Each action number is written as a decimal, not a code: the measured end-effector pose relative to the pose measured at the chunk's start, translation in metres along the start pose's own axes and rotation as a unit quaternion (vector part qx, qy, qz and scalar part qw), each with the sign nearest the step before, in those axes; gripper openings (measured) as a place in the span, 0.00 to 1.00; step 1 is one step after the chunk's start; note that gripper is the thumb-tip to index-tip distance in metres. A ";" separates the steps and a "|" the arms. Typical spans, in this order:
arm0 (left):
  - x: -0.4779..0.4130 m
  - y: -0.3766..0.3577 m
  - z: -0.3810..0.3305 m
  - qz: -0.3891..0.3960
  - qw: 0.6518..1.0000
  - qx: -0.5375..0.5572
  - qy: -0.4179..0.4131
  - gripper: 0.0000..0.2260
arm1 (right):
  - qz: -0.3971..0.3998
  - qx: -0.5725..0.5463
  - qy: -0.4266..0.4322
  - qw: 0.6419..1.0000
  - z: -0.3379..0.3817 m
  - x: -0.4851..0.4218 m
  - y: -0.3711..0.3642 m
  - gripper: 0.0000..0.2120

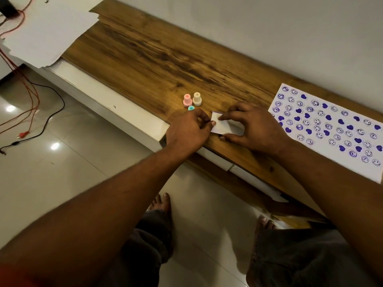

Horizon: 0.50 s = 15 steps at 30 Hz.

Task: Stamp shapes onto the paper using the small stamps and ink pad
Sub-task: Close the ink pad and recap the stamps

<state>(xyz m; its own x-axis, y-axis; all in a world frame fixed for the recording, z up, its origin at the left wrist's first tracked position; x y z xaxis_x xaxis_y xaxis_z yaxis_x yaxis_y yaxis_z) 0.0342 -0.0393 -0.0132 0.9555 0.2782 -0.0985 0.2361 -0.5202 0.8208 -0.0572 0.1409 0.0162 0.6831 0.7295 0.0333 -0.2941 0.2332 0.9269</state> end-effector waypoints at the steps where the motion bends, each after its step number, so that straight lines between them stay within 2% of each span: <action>1: 0.000 0.000 0.000 -0.010 1.000 0.019 0.007 0.14 | -0.001 -0.003 0.000 1.000 0.000 0.000 0.001 0.26; 6: 0.004 -0.003 -0.002 -0.051 0.998 0.027 0.016 0.17 | -0.008 -0.007 -0.006 1.000 0.001 0.000 0.002 0.27; 15: 0.003 -0.002 -0.003 -0.049 0.998 0.022 0.028 0.15 | 0.006 -0.029 -0.017 0.999 -0.004 0.002 -0.001 0.28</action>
<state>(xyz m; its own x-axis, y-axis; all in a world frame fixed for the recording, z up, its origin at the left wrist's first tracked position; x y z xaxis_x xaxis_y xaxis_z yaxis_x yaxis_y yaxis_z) 0.0358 -0.0350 -0.0134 0.9162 0.3736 -0.1452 0.3372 -0.5228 0.7829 -0.0584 0.1449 0.0136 0.7016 0.7102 0.0585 -0.3400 0.2615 0.9033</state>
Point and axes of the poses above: each hand's wrist, its own x-axis away from the middle knuckle, its own y-axis out of the back of the hand, z = x × y, the point moved 3 cm from there along -x, towards the middle knuckle, and after that the axes turned 11 degrees about -y, right-handed, at the moved point
